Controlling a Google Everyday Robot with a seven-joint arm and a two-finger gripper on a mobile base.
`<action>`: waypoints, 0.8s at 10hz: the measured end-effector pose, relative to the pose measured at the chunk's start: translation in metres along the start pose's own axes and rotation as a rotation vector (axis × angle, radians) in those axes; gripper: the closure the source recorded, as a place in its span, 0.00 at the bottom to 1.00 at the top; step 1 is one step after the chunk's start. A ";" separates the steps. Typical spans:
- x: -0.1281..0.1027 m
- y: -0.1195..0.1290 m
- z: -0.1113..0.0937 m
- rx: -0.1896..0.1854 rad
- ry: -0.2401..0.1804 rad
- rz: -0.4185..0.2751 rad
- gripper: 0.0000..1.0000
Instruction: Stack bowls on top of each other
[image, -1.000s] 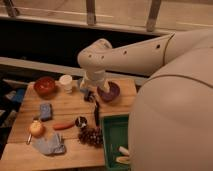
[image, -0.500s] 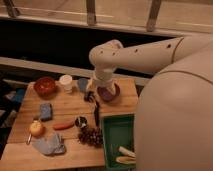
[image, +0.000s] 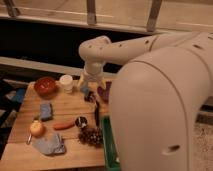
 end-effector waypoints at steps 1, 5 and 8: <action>-0.012 0.023 0.006 -0.002 -0.008 -0.027 0.20; -0.055 0.111 0.021 -0.034 -0.063 -0.091 0.20; -0.076 0.173 0.022 -0.139 -0.149 -0.105 0.20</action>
